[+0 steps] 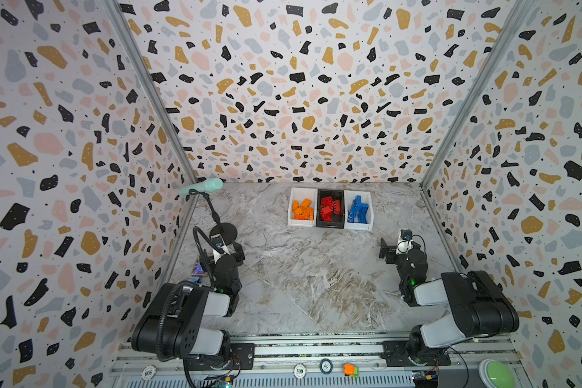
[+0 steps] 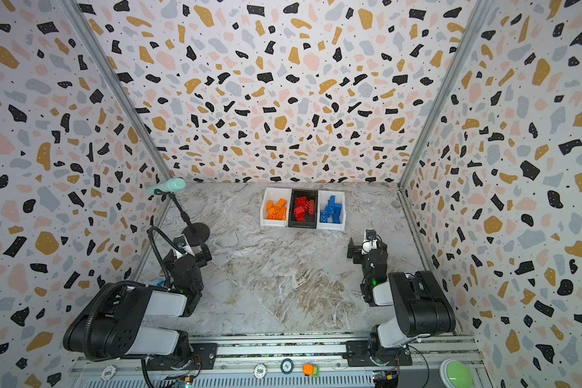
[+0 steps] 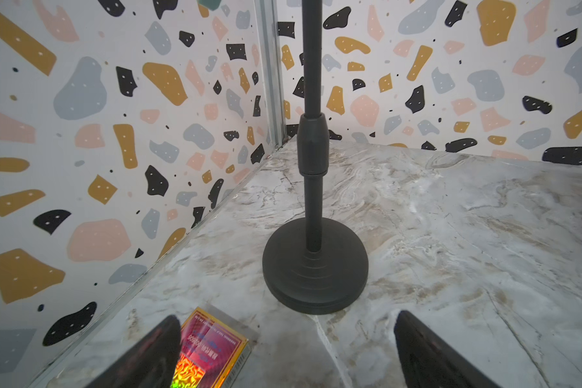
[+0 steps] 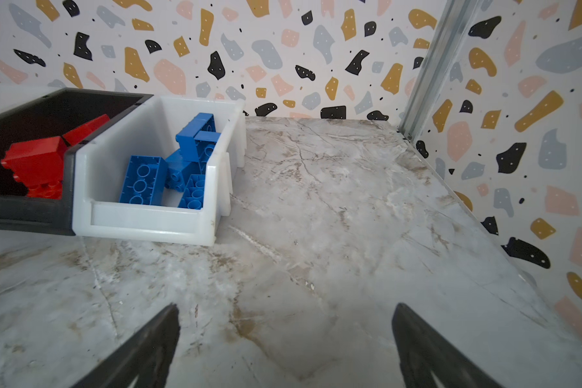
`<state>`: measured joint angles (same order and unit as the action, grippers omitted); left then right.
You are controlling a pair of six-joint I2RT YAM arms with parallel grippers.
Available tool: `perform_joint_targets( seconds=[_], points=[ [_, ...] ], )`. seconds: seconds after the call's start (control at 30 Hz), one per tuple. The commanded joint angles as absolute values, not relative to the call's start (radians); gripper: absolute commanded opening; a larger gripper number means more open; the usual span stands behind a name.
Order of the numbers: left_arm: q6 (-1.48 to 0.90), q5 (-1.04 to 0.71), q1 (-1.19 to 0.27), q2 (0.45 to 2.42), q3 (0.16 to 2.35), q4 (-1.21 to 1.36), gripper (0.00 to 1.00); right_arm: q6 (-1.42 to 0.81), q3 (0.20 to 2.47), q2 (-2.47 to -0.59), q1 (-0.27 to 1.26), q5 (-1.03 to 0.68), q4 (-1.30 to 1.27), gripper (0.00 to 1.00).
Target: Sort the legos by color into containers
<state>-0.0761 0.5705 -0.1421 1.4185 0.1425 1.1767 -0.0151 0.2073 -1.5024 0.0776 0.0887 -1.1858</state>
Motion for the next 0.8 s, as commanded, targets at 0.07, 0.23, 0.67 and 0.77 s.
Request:
perform_joint_targets(
  seconds=[0.07,0.23,0.67,0.77],
  points=[
    [-0.059,0.525,-0.133,1.398,0.149,1.230,1.00,0.000,0.215,-1.486,0.073,0.058,-1.226,0.99],
    [-0.060,0.522,-0.133,1.386,0.149,1.215,1.00,0.001,0.214,-1.485,0.073,0.057,-1.229,0.99],
    [-0.061,0.522,-0.133,1.388,0.151,1.213,1.00,0.001,0.214,-1.485,0.073,0.057,-1.229,0.99],
    [-0.062,0.522,-0.133,1.387,0.151,1.212,1.00,0.001,0.215,-1.487,0.073,0.058,-1.228,0.99]
  ],
)
